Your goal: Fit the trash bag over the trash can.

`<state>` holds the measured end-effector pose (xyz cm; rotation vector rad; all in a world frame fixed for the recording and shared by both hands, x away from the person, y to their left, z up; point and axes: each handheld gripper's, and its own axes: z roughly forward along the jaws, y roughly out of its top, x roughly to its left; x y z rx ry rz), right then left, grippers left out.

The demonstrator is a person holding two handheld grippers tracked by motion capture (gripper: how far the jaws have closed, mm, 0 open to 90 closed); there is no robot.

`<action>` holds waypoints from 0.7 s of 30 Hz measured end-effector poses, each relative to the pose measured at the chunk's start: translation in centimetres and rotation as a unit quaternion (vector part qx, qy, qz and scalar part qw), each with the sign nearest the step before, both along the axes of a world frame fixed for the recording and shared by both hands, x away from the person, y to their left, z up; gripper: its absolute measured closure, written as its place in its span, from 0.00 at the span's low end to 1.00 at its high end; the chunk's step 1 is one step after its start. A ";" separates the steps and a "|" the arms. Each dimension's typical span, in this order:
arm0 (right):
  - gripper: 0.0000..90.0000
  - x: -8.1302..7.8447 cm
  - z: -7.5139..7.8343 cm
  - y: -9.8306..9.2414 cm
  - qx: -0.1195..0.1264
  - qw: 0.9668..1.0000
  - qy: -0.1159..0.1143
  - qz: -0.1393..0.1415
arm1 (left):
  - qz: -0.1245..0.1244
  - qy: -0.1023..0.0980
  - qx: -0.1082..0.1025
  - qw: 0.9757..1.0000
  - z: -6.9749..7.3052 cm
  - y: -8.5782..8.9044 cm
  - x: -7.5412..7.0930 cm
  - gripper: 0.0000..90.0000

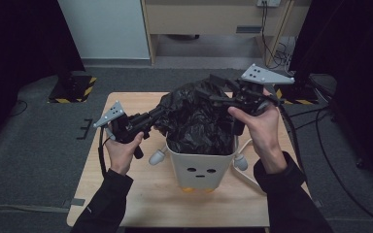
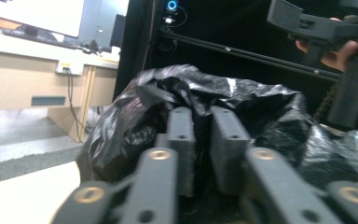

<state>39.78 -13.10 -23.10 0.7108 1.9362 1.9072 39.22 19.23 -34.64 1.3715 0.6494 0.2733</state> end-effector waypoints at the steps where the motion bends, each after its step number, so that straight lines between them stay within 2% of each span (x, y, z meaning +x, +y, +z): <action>1: 0.31 -0.1 0.2 -0.3 0.001 1.000 -0.005 -0.002 | -0.003 -0.004 -0.001 1.000 0.2 0.0 -0.2 0.95; 4: 0.35 -0.4 0.4 -1.9 0.005 1.000 -0.016 -0.008 | -0.012 -0.022 -0.004 1.000 1.4 0.1 -1.4 1.00; 8: 0.43 -0.5 -0.7 -3.7 -0.009 1.000 -0.008 -0.017 | -0.038 -0.045 0.021 0.998 3.7 -0.5 -3.7 1.00; 10: 0.52 -0.4 -1.5 -4.5 -0.021 1.000 -0.004 -0.020 | -0.044 -0.055 0.035 0.997 4.6 -1.2 -4.9 1.00; 12: 0.64 -0.2 -2.6 -5.2 -0.033 0.999 0.006 -0.019 | -0.062 -0.063 0.047 0.995 5.2 -2.6 -6.0 1.00; 16: 0.74 0.4 -4.7 -5.0 -0.060 0.998 0.023 -0.004 | -0.079 -0.067 0.071 0.992 5.4 -4.9 -7.2 0.99; 20: 0.74 0.8 -6.1 -4.3 -0.075 0.996 0.036 0.011 | -0.082 -0.072 0.109 0.988 4.8 -6.9 -7.9 0.98; 21: 0.72 0.9 -6.2 -4.4 -0.071 0.997 0.038 0.012 | -0.080 -0.073 0.117 0.987 4.7 -7.2 -7.9 0.97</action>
